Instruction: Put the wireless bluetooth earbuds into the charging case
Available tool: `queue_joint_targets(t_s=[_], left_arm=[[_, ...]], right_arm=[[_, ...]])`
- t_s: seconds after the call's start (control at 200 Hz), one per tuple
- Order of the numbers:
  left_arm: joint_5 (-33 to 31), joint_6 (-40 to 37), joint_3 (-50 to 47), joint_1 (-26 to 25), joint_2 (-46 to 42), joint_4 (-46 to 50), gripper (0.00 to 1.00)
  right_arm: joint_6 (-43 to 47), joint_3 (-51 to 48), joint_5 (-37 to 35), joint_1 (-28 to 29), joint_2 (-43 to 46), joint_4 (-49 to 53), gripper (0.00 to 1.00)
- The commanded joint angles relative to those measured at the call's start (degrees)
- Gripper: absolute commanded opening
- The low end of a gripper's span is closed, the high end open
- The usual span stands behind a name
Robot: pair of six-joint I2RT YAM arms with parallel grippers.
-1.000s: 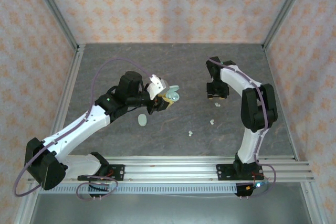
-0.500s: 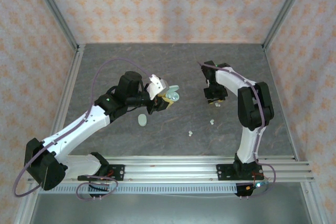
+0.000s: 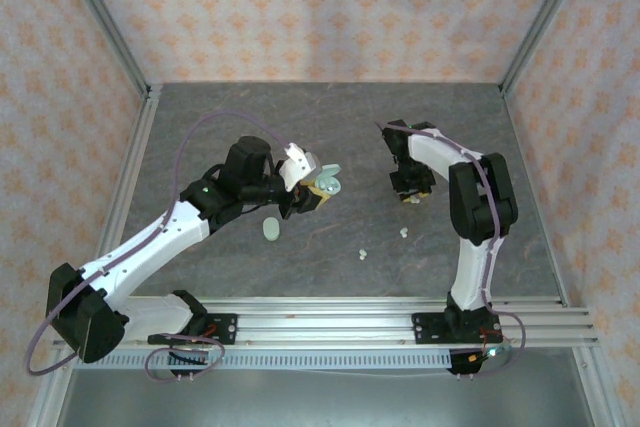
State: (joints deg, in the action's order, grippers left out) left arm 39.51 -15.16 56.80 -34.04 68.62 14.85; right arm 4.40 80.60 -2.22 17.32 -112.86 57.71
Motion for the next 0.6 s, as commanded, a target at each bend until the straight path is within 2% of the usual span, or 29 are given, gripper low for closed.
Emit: queue_joint_targets(t_s=[0.0, 0.595], left_arm=[[-1.10, -1.57, 0.62, -0.26, -1.08, 0.66, 0.12], [-1.10, -1.79, 1.39, -0.28, -0.51, 1.45, 0.12]], right_arm=[[0.81, 1.49, -2.34, -0.02, -1.01, 2.14, 0.34], [0.56, 2.31, -1.25, -0.01, -3.99, 1.70, 0.27]])
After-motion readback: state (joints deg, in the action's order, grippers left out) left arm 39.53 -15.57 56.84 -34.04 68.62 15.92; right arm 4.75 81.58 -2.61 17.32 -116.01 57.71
